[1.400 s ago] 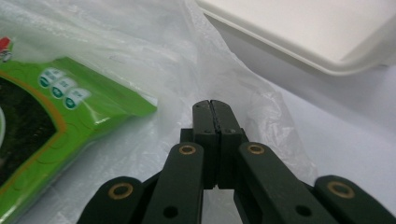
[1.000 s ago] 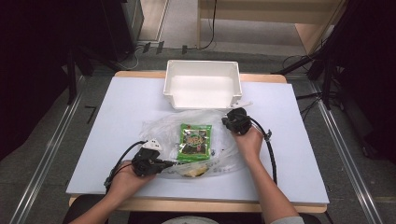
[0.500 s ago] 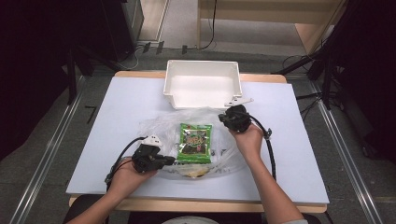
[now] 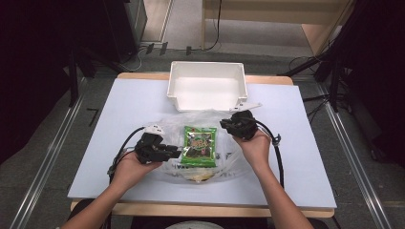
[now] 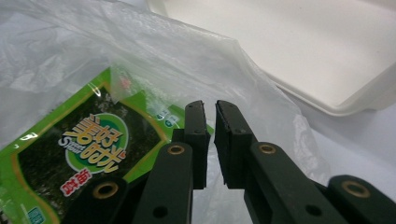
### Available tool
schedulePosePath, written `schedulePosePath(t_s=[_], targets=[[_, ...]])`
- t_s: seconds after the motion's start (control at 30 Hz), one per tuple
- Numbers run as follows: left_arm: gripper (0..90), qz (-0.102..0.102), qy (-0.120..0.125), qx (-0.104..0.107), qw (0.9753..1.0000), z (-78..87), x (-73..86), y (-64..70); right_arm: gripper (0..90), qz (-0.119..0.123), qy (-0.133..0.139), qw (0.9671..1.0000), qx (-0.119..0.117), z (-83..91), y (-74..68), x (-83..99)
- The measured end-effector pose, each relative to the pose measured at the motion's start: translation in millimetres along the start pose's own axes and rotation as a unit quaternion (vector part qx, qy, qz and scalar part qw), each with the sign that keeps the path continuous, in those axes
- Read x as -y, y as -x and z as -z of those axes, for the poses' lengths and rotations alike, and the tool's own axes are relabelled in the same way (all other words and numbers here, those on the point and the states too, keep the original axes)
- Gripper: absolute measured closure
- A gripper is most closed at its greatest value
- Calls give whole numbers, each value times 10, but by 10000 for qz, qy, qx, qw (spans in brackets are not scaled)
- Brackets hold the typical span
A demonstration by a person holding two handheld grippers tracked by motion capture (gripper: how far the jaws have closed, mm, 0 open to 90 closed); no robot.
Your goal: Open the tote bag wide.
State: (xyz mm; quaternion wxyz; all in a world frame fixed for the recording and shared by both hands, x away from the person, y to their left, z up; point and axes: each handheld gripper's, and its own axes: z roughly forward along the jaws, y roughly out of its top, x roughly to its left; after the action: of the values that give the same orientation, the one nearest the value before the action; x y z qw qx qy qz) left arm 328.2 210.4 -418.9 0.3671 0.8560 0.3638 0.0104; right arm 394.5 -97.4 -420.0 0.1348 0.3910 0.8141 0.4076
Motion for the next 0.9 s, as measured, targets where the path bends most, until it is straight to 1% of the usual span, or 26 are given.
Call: schedulePosePath(t_s=[0.03, 0.13, 0.27, 0.3, 0.33, 0.37, 0.4, 0.47, 0.53, 0.6, 0.73, 0.83, 0.9], targets=[[676, -28, 40, -11, 10000, -3, -12, -3, 829, -21, 32, 10000, -40, 18, -13, 9], [634, 16, 43, 0, 10000, -14, -57, -21, 812, -53, 37, 9999, -102, 39, -33, 35], [573, 30, 20, 43, 10000, -20, -114, -58, 799, -10, -2, 9999, -106, 48, -48, 62], [573, 61, 27, 63, 10000, -20, -143, -72, 794, 3, -9, 10000, -95, 53, -55, 70], [540, 59, 39, 82, 9999, -18, -169, -87, 781, -19, -20, 9999, -134, 75, -63, 82], [533, 77, 62, 66, 9999, -14, -193, -95, 774, 9, -12, 9999, -153, 84, -60, 84], [523, 44, 101, 55, 9999, -10, -207, -107, 765, -4, -8, 9998, -177, 104, -70, 84], [491, 87, 153, 5, 9998, -11, -234, -125, 736, 21, 1, 9999, -170, 135, -88, 83], [470, 127, 186, 17, 9997, -17, -264, -147, 717, 33, 38, 9998, -190, 158, -107, 86], [455, 118, 197, -4, 9997, -17, -286, -158, 674, 18, 77, 9997, -241, 178, -122, 96], [420, 85, 220, 21, 9997, -18, -330, -198, 590, -30, 104, 9993, -361, 222, -147, 130], [394, 39, 328, 19, 9995, -9, -346, -230, 559, -46, 108, 9991, -399, 254, -154, 160], [381, 2, 390, -36, 9992, -1, -347, -248, 542, -106, 114, 9989, -431, 278, -162, 179]])
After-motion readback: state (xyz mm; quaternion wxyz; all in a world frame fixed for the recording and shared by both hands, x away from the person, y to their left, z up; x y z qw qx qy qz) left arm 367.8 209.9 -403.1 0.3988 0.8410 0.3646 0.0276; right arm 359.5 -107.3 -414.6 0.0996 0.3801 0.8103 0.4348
